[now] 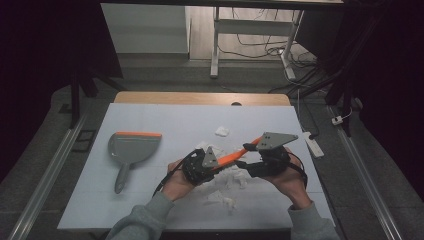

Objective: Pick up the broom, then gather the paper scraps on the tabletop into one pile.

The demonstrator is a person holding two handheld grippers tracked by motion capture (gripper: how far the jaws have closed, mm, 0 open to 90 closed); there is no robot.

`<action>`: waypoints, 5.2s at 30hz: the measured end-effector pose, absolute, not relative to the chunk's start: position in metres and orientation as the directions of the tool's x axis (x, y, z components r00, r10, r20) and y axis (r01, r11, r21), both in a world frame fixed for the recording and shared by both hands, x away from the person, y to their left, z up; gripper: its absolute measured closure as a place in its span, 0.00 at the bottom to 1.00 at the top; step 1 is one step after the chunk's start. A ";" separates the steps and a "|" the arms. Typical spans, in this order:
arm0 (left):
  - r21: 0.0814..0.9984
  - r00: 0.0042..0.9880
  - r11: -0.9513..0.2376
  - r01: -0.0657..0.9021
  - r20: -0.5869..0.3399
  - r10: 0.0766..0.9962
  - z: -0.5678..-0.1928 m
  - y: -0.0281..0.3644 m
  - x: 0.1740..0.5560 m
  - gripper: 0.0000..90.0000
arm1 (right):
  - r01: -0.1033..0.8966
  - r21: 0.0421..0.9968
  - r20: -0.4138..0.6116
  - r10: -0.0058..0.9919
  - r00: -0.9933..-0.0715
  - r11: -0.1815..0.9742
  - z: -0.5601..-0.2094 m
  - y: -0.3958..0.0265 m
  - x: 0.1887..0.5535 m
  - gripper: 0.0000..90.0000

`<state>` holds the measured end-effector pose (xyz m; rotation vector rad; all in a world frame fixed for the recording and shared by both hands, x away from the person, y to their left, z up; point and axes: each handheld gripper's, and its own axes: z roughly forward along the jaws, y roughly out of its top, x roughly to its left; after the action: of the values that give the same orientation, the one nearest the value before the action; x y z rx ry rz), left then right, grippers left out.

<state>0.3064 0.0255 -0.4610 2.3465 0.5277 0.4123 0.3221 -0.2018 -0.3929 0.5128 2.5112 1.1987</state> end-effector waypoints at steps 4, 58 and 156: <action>0.656 0.886 -0.719 0.231 0.162 0.433 -0.461 0.020 0.305 0.87 | 0.182 0.715 -0.179 0.428 -0.886 0.675 -0.400 -0.196 0.324 0.37; 0.820 0.774 -0.509 0.260 0.138 0.618 -0.441 0.089 0.292 0.40 | 0.112 0.601 -0.176 0.268 -0.947 0.791 -0.422 -0.205 0.327 0.79; 0.748 0.554 -0.384 0.541 0.026 0.832 -0.499 0.214 0.270 0.36 | 0.415 0.203 -0.235 0.456 -0.859 0.887 -0.448 -0.126 0.500 0.79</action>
<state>0.2699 0.2141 -0.4987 2.0825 1.0993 0.5267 0.5001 -0.1258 -0.4478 0.6547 2.7784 0.2104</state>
